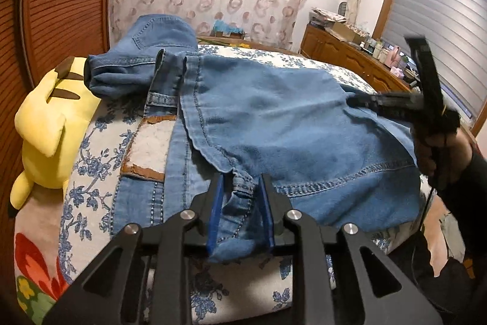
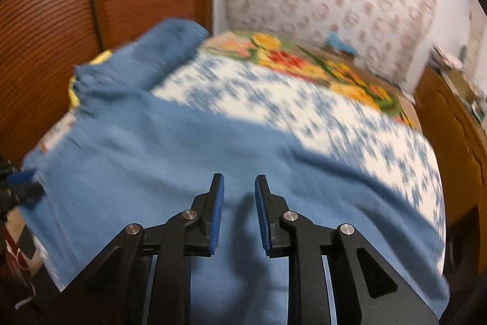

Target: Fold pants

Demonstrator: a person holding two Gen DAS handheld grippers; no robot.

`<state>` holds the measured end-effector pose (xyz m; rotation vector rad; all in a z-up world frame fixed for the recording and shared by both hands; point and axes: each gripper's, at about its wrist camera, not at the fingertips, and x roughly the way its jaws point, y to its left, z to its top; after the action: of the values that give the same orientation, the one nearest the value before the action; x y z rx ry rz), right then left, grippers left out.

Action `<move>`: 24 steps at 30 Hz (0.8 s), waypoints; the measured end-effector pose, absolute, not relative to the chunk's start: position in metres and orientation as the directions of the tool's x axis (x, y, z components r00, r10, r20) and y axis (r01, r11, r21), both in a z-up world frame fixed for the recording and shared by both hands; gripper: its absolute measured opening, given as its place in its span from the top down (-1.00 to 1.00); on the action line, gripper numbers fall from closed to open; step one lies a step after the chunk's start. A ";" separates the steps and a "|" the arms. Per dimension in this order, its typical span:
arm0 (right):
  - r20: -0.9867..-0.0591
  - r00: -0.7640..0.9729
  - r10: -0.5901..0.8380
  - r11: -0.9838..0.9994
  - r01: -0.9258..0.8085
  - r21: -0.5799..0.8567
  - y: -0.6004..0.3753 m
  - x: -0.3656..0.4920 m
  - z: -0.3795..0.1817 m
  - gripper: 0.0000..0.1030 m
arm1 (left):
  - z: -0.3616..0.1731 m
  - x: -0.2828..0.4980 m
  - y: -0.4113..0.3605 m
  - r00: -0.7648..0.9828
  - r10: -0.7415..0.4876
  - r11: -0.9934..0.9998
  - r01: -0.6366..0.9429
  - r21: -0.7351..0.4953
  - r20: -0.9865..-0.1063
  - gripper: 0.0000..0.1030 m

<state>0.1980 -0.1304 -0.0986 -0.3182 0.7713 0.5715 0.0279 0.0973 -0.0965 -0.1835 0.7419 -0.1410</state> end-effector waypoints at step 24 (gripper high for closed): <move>-0.720 0.590 0.365 0.872 -0.487 0.042 -0.181 0.202 -0.132 -0.08 | -0.081 0.032 0.124 0.749 -0.155 0.981 0.037 -0.192 -0.644 0.89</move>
<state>0.2018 -0.1814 -0.1319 -0.1661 0.7976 0.4985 0.0317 0.1240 -0.0809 -0.1712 0.7171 -0.1055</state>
